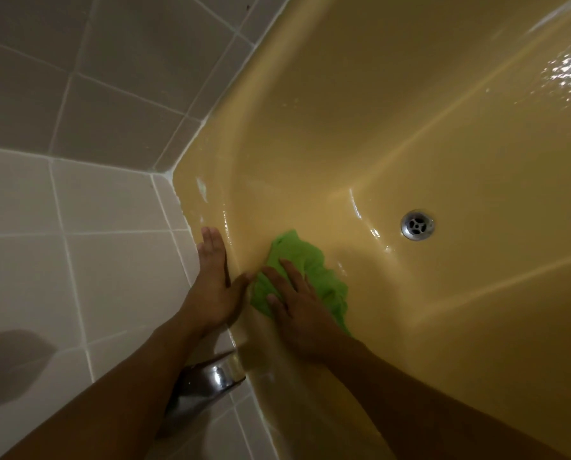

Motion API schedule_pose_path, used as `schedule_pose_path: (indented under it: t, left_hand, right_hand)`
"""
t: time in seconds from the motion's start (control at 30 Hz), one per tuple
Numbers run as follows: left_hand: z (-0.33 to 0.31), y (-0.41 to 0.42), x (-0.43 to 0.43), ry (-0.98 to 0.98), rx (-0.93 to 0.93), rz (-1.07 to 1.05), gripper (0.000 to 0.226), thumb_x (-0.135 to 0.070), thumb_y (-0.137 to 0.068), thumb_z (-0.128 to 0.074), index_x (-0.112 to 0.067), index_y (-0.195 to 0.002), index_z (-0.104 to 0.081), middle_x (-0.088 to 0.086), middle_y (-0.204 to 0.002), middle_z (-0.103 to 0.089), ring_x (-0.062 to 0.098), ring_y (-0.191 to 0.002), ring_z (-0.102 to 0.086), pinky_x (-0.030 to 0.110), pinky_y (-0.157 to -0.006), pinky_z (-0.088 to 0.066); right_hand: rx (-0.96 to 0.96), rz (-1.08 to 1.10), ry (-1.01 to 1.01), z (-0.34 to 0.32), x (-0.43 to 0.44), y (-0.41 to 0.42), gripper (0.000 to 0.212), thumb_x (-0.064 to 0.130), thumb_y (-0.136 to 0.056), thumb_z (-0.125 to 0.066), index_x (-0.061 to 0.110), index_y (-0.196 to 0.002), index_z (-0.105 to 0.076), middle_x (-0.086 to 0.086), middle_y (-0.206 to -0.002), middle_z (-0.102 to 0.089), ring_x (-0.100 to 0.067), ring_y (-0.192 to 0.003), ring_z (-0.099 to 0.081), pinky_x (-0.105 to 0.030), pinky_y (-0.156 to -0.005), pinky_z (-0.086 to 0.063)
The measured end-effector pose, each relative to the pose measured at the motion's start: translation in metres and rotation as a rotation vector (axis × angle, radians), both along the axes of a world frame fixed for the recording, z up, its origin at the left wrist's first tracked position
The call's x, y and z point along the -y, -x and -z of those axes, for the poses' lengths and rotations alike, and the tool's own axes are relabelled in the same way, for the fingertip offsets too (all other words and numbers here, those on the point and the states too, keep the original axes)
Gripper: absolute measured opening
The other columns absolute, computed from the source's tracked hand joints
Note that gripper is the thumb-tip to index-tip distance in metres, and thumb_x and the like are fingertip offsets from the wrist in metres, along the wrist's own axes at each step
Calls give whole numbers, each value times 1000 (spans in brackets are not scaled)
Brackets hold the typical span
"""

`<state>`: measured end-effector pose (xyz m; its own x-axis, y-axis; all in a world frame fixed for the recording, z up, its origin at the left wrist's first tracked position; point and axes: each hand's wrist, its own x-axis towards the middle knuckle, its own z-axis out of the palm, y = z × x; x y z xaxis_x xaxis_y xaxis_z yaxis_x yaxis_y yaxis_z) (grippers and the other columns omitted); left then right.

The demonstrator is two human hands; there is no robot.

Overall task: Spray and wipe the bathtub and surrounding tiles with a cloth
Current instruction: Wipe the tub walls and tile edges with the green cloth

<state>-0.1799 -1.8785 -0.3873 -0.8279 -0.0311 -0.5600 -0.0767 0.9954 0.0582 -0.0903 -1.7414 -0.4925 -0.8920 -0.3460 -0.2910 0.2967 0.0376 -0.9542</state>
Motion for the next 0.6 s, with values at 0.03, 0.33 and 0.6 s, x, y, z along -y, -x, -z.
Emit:
schedule_pose_path:
  t: [0.03,0.33,0.6]
  left_hand:
    - [2,2,1,-6,-9,10,98,-38,-103,-54,-23,-155,27,-6,-163,35,18,-152,27,41,-125,4]
    - [23,20,0,50,-181,129,79,-44,-106,-31,-17,-159,21,-2,-167,29,15,-153,27,47,-127,8]
    - [37,28,3,61,-308,153,78,-46,-101,-27,-20,-162,15,-6,-169,22,11,-155,21,53,-126,4]
  right_hand:
    - [-6,-5,5,3,1,-7,52,40,-109,-33,40,-159,-17,4,-170,2,-15,-154,0,-39,-126,-6]
    - [87,12,49,16,6,-8,55,51,-106,-34,52,-156,-10,10,-169,6,-27,-156,-5,-51,-124,-17]
    - [42,-15,25,29,5,-29,56,52,-107,-31,59,-153,-1,18,-167,15,-14,-156,-3,-36,-125,-10]
